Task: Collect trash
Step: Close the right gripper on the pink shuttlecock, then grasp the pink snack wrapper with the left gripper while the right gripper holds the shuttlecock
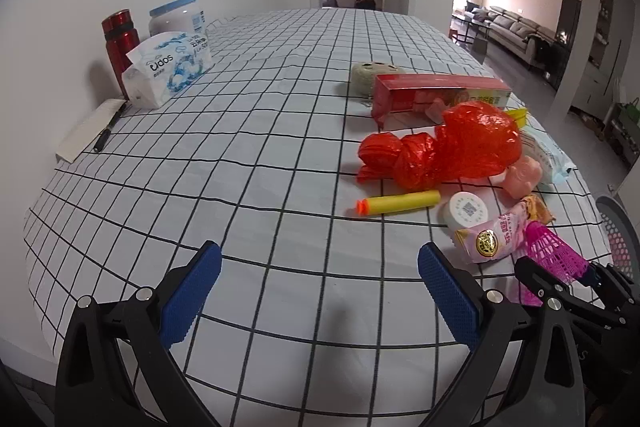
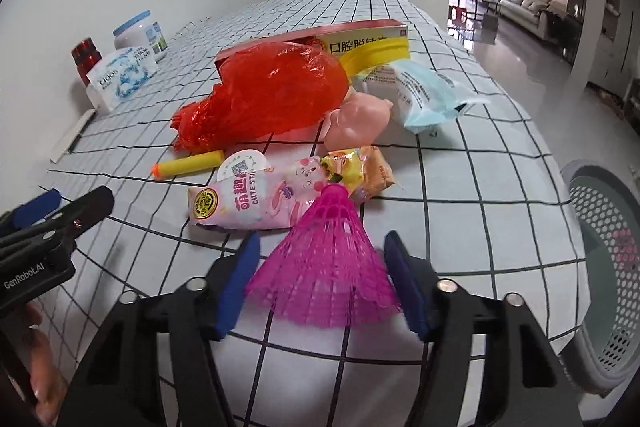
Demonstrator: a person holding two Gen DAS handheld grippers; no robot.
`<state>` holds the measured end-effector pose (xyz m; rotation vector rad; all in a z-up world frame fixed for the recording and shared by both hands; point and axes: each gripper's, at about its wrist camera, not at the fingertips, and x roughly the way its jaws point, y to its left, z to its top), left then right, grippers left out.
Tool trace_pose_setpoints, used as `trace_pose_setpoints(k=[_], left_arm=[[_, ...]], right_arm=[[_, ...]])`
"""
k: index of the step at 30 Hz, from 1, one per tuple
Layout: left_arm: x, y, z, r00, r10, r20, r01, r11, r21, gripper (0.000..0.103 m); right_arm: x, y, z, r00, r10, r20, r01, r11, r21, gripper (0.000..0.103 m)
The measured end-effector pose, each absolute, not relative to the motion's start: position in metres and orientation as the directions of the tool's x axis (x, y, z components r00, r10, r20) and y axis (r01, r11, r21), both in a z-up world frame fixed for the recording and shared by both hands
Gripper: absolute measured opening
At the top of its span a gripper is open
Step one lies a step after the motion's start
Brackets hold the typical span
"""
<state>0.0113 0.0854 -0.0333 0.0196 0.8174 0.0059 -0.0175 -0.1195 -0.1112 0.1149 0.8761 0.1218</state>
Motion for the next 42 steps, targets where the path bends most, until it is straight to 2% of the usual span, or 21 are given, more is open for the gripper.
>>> trace_pose_setpoints(k=[5,21,32,33,35,39,41,42], left_arm=[[0.008,0.072,-0.029,0.685,-0.031,-0.728,0.049,0.999,0.004,0.097],[0.029,0.002,-0.041,0.632,-0.187,-0.752,0.237,0.971,-0.043,0.097],[0.045,-0.026,-0.055,0.640,-0.124,-0.758,0.264,0.962,0.066,0.095],[0.043,-0.028,-0.054,0.646,-0.123,-0.754,0.269,0.960,0.074,0.094],[0.041,-0.031,-0.053,0.645,-0.135,-0.753,0.285,0.956,0.073,0.078],[0.034,-0.039,-0.055,0.623,-0.157,-0.767,0.318,0.946,0.065,0.068],[0.032,-0.040,-0.056,0.611,-0.165,-0.774,0.330,0.942,0.059,0.056],[0.029,-0.040,-0.057,0.605,-0.174,-0.777,0.338,0.940,0.053,0.054]], right_arm=[[-0.026,-0.136,-0.105,0.647,0.190,-0.738,-0.053,0.977,0.205,0.048],[-0.066,-0.198,-0.084,0.710,0.182,-0.680,0.017,0.961,0.276,0.047],[-0.067,-0.204,-0.086,0.708,0.206,-0.676,0.009,0.954,0.300,0.047],[-0.067,-0.205,-0.087,0.707,0.206,-0.676,0.010,0.954,0.301,0.047],[-0.067,-0.206,-0.086,0.708,0.207,-0.676,0.011,0.952,0.304,0.047],[-0.067,-0.207,-0.087,0.708,0.207,-0.675,0.014,0.952,0.306,0.047],[-0.066,-0.209,-0.088,0.707,0.208,-0.676,0.015,0.951,0.308,0.047],[-0.067,-0.209,-0.088,0.707,0.208,-0.676,0.016,0.951,0.310,0.047]])
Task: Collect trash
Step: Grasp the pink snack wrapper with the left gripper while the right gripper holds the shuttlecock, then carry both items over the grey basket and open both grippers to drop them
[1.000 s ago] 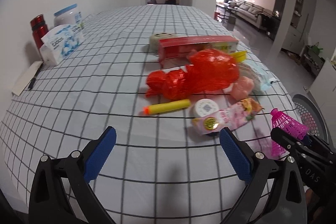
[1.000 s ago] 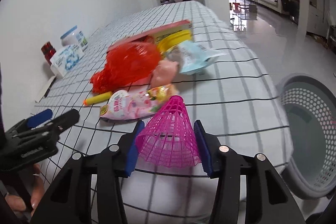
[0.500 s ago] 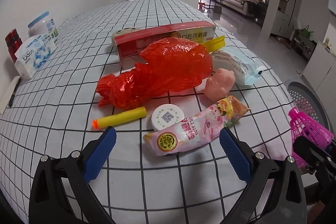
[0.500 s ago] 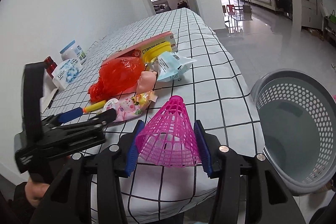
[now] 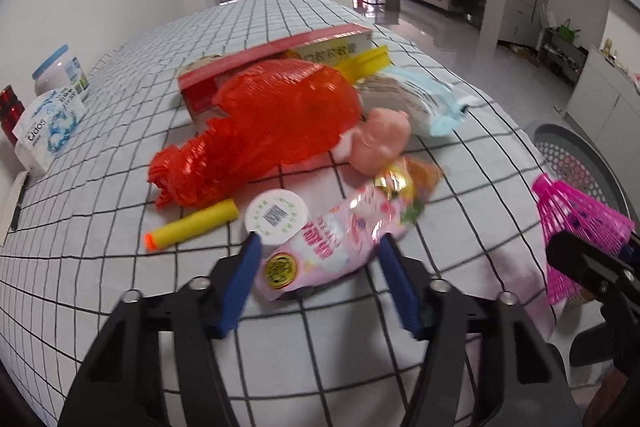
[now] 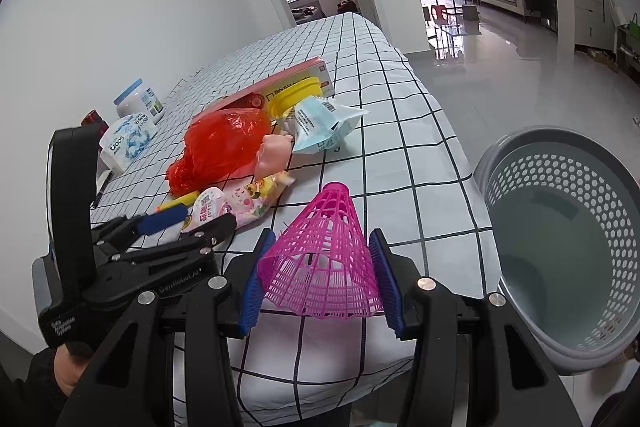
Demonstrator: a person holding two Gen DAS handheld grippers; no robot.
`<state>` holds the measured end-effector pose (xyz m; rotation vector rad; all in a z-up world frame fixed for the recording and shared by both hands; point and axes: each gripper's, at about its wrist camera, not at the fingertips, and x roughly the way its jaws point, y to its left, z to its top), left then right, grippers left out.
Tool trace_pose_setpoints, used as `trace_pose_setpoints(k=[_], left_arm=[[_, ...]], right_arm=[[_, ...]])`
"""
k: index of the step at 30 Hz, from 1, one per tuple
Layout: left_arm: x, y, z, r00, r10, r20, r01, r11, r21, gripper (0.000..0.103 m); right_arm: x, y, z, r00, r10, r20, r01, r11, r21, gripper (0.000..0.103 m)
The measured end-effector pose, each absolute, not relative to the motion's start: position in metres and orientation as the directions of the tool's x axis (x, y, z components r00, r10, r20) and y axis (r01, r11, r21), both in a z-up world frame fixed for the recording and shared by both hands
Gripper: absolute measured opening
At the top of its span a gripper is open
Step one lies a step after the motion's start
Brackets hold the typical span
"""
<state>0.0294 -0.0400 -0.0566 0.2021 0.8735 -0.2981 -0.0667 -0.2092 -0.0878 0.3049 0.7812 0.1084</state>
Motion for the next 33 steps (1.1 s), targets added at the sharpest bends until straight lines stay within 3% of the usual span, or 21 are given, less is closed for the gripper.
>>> trace_pose_setpoints(k=[5,13,25,33], left_arm=[[0.023,-0.038,-0.056,0.601,-0.186,-0.778,0.342,0.939,0.040,0.027],[0.016,-0.038,-0.049,0.597,-0.220,-0.771,0.348,0.937,0.002,0.010],[0.000,-0.044,-0.014,0.642,-0.283,-0.712,0.368,0.929,-0.037,0.009],[-0.009,-0.094,-0.008,0.614,-0.377,-0.694,0.470,0.881,-0.063,0.009]], right_arm=[[-0.068,-0.211,-0.088,0.710,0.209,-0.673,0.018,0.950,0.313,0.047],[-0.074,-0.219,-0.085,0.721,0.203,-0.662,0.027,0.947,0.321,0.047],[-0.088,-0.237,-0.080,0.745,0.180,-0.643,0.057,0.942,0.330,0.047],[-0.113,-0.284,-0.082,0.757,0.077,-0.649,0.171,0.935,0.310,0.047]])
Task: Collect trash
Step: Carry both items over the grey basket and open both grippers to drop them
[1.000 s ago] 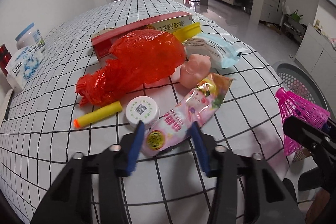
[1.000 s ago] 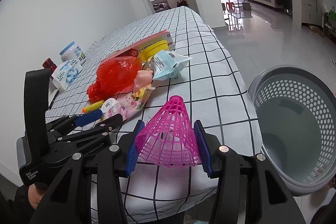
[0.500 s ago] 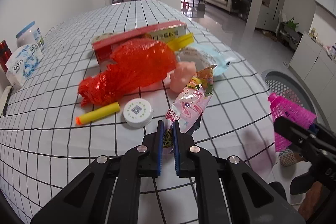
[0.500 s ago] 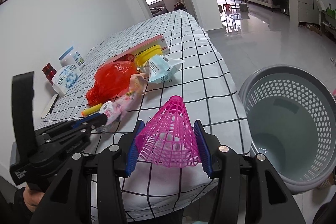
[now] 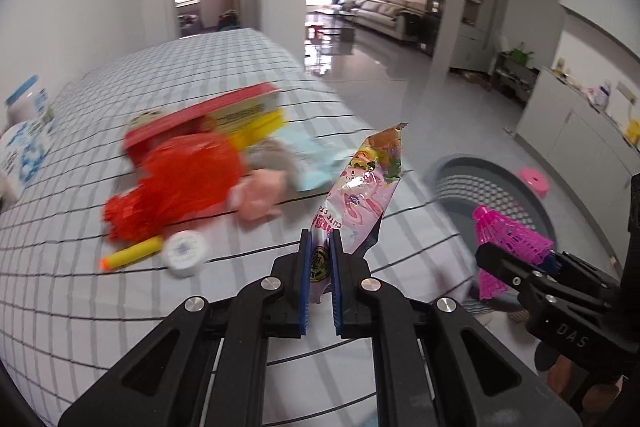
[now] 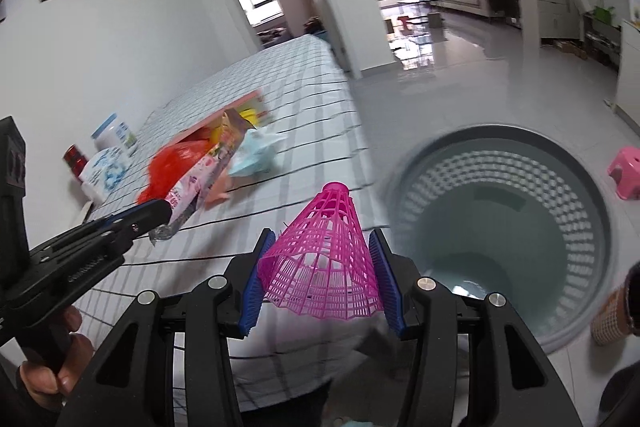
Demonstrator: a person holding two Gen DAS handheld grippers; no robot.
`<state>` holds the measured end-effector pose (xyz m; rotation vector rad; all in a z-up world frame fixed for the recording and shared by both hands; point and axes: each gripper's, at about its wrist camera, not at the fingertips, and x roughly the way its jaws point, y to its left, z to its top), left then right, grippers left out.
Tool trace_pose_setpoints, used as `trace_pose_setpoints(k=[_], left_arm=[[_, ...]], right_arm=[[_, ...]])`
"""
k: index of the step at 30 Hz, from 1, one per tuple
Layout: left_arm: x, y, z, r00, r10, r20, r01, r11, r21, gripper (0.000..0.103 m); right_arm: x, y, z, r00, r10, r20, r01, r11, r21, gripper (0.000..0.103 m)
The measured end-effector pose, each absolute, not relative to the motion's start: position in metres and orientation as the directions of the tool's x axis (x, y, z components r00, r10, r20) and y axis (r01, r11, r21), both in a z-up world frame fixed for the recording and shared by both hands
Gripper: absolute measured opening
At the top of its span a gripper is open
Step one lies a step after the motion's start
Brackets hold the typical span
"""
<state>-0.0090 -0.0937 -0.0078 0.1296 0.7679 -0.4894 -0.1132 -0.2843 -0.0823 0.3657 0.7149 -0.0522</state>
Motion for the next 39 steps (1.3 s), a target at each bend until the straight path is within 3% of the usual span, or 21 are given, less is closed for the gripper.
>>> trace_pose_setpoints(k=[14,31,36,39], left_arm=[[-0.021,-0.214,-0.031,0.469,-0.489,-0.735,0.647,0.757,-0.091,0.009],[-0.003,-0.271,-0.069,0.384,-0.464,-0.798,0.667,0.737,-0.108,0.013],[-0.002,-0.274,-0.069,0.389,-0.454,-0.802,0.662,0.743,-0.099,0.014],[-0.001,-0.273,-0.071,0.386,-0.448,-0.806,0.656,0.748,-0.101,0.018]], right_arm=[[-0.143,-0.380,-0.101,0.713,-0.085,-0.696,0.370,0.889,0.270,0.047],[-0.141,-0.422,-0.130,0.690,-0.066,-0.721,0.380,0.881,0.282,0.048],[-0.141,-0.428,-0.128,0.696,-0.078,-0.713,0.390,0.876,0.285,0.056],[-0.144,-0.430,-0.125,0.701,-0.095,-0.706,0.399,0.874,0.278,0.069]])
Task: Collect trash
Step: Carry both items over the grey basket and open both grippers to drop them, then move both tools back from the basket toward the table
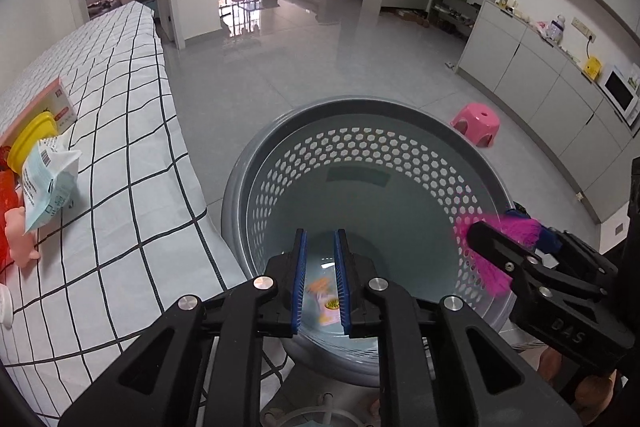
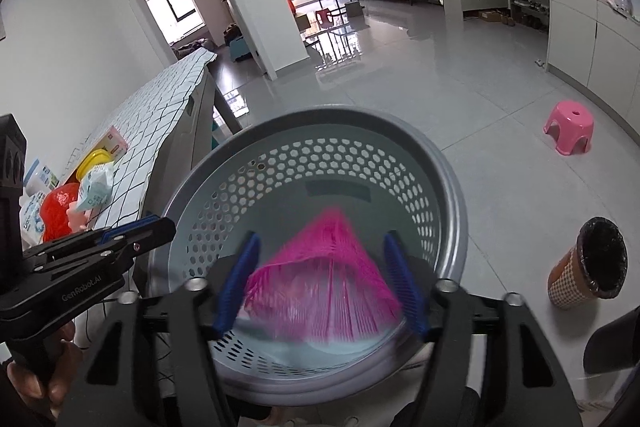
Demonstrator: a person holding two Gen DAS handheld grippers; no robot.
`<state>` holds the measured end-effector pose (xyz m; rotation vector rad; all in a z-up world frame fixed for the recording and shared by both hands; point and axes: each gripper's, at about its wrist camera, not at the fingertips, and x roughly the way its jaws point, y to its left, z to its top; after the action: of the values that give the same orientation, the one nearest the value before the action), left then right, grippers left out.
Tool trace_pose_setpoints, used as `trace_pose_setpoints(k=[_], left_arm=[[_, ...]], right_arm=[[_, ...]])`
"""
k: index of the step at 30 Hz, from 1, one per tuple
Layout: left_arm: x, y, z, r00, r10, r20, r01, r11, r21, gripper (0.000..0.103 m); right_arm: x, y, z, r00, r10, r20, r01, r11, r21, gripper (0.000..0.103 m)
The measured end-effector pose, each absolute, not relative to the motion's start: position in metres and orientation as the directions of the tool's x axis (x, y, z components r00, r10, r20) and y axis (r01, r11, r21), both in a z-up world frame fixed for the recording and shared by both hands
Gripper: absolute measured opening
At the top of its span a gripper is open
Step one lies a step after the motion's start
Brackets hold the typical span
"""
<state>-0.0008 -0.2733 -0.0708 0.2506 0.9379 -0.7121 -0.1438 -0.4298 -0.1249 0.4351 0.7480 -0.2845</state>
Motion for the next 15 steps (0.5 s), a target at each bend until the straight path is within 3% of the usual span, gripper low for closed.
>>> trace_pose_setpoints(k=[3,9,15], left_arm=[[-0.001,-0.273,-0.071,0.390,-0.443,-0.807,0.651,0.753,-0.099,0.027],[-0.002,-0.266,-0.067,0.416,-0.445,-0.793,0.633,0.768,-0.099,0.058],[0.000,-0.257,-0.064,0.428,-0.442,-0.788,0.619,0.779,-0.101,0.066]], right_arm=[[-0.145,-0.431,-0.123,0.702,-0.103,-0.705,0.404,0.872,0.276,0.071],[-0.148,-0.430,-0.122,0.702,-0.105,-0.705,0.407,0.871,0.276,0.071],[-0.149,-0.426,-0.122,0.707,-0.099,-0.701,0.402,0.871,0.282,0.071]])
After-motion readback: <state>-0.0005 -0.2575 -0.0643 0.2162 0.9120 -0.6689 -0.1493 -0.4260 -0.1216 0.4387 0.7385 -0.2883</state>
